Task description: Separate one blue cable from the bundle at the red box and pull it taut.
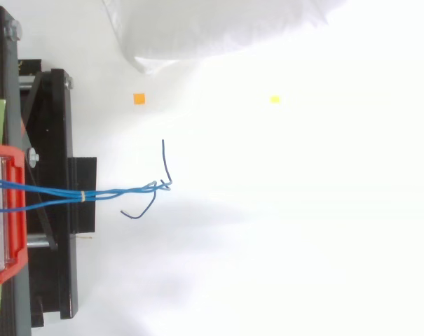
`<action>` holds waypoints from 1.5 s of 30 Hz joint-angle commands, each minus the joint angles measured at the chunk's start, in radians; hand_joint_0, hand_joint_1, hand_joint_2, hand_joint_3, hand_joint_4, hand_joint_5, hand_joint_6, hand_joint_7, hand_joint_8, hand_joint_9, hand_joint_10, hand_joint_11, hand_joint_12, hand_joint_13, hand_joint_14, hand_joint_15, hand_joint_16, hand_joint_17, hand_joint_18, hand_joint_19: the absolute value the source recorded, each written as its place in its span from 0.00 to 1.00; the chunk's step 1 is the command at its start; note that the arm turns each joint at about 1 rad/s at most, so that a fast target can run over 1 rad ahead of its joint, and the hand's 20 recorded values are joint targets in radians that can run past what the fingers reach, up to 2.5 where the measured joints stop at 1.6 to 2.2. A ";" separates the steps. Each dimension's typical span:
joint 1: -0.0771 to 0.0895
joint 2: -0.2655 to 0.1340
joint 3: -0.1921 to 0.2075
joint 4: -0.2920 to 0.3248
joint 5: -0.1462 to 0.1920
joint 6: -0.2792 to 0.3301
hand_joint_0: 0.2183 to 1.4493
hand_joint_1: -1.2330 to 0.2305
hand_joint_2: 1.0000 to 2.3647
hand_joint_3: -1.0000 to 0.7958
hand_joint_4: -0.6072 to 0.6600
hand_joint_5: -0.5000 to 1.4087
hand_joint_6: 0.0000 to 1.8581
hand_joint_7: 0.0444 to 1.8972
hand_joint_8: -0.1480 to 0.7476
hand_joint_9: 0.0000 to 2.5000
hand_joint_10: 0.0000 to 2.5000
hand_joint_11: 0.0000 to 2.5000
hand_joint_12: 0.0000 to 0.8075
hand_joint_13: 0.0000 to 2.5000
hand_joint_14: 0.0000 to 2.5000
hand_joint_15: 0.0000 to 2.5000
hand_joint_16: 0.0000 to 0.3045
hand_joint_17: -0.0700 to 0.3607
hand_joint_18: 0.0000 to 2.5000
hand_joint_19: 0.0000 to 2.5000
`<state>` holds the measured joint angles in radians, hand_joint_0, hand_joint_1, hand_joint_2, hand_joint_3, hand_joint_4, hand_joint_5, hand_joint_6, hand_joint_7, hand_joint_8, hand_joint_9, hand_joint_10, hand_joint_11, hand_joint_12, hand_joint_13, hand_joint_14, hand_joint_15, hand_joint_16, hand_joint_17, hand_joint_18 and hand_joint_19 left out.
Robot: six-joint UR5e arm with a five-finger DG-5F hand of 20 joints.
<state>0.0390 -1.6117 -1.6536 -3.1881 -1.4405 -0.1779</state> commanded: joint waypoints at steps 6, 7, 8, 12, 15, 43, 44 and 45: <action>0.009 -0.016 0.000 -0.061 0.005 -0.084 0.23 0.42 0.00 0.28 0.62 0.15 0.27 0.43 0.47 0.18 0.00 0.11 0.44 0.15 0.00 0.08 0.15 0.41 0.08 0.11; 0.010 -0.025 0.000 -0.055 0.006 -0.100 0.23 0.42 0.00 0.28 0.62 0.15 0.27 0.43 0.47 0.18 0.00 0.12 0.44 0.16 0.00 0.08 0.15 0.40 0.09 0.11; 0.012 -0.036 0.000 -0.045 0.009 -0.112 0.23 0.42 0.00 0.28 0.63 0.15 0.27 0.43 0.47 0.18 0.00 0.12 0.45 0.16 0.00 0.08 0.15 0.40 0.09 0.12; 0.027 -0.120 0.000 0.105 0.022 -0.132 0.23 0.42 0.00 0.28 0.63 0.15 0.27 0.44 0.47 0.19 0.00 0.12 0.45 0.17 0.00 0.09 0.15 0.40 0.09 0.12; 0.035 -0.166 0.002 0.221 0.031 -0.130 0.23 0.42 0.00 0.28 0.63 0.15 0.27 0.44 0.48 0.20 0.00 0.13 0.45 0.17 0.00 0.09 0.15 0.40 0.10 0.13; 0.093 -0.404 0.118 0.378 0.278 -0.206 0.23 0.42 0.00 0.28 0.64 0.15 0.27 0.44 0.49 0.23 0.00 0.17 0.46 0.21 0.01 0.12 0.15 0.39 0.13 0.14; 0.093 -0.413 0.120 0.381 0.276 -0.206 0.23 0.42 0.00 0.28 0.63 0.15 0.27 0.44 0.49 0.23 0.00 0.17 0.46 0.21 0.00 0.12 0.15 0.39 0.13 0.14; 0.093 -0.424 0.120 0.390 0.275 -0.201 0.23 0.42 0.00 0.28 0.64 0.15 0.27 0.44 0.49 0.23 0.00 0.17 0.46 0.21 0.00 0.12 0.15 0.39 0.13 0.14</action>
<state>0.1312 -2.0122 -1.5348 -2.8099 -1.1724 -0.3724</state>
